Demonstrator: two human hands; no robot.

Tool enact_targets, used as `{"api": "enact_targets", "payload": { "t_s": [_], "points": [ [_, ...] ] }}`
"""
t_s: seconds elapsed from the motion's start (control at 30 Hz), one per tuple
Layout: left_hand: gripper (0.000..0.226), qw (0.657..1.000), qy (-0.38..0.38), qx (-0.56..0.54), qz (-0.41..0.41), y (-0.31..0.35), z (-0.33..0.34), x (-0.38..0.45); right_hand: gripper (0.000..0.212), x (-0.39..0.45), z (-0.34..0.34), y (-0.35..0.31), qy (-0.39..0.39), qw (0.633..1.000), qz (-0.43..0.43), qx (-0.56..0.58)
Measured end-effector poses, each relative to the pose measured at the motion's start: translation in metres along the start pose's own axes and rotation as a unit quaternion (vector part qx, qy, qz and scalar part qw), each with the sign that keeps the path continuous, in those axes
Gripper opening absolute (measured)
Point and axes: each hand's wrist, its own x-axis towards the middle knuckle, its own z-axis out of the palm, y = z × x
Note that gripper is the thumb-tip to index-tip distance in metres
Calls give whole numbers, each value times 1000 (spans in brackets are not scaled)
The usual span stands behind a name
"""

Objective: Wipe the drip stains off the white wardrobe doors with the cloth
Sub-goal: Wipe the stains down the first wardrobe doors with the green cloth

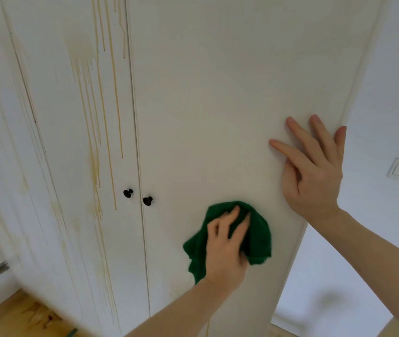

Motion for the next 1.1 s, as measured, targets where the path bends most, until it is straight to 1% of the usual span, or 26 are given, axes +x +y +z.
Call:
{"api": "enact_targets", "payload": {
  "t_s": [0.1, 0.2, 0.27, 0.3, 0.33, 0.4, 0.43, 0.53, 0.6, 0.7, 0.77, 0.83, 0.9, 0.97, 1.03, 1.1],
  "points": [
    [70, 997, -54, 16, 61, 19, 9, -7, 43, -2, -1, -1, -13, 1000, 2, -6],
    [76, 993, -82, 15, 80, 17, 1, -2, 43, -10, -5, -5, -42, 999, -3, -8],
    [75, 993, -80, -3, 82, 9, -12, 6, 42, -13, -11, -8, -59, 998, -1, 12],
    [73, 996, -63, -13, 62, 5, -18, 10, 43, -12, -14, -9, -65, 997, 4, 28],
    [71, 998, -39, -34, 21, 1, -26, 14, 43, -12, -18, -9, -68, 997, 9, 43],
    [70, 991, 19, -92, -92, -11, -45, 21, 44, -12, -23, -11, -70, 996, 15, 58],
    [72, 985, 52, -99, -133, -19, -55, 24, 44, -13, -24, -13, -72, 996, 14, 57],
    [73, 969, 131, -57, -203, -46, -83, 30, 44, -20, -21, -20, -80, 996, 9, 37],
    [70, 954, 161, -54, -249, -62, -95, 30, 43, -22, -16, -23, -70, 997, 17, 15],
    [70, 942, 157, -45, -294, -88, -100, 20, 42, -24, -9, -24, -44, 999, 30, -9],
    [70, 940, 128, -35, -315, -102, -94, 9, 42, -25, -6, -23, -34, 999, 26, -17],
    [68, 926, 98, -30, -364, -110, -81, 2, 41, -26, -4, -21, -28, 999, 21, -19],
    [68, 916, 79, -9, -393, -108, -65, -1, 40, -27, -2, -20, -20, 999, 19, -20],
    [65, 905, 87, -12, -415, -99, -49, 0, 40, -28, -1, -20, -15, 999, 20, -22],
    [65, 896, 110, -45, -429, -83, -38, 1, 40, -28, 0, -20, -11, 999, 21, -23],
    [68, 903, 117, -68, -408, -63, -30, -4, 39, -28, 1, -20, -10, 999, 22, -24]
  ]
}}
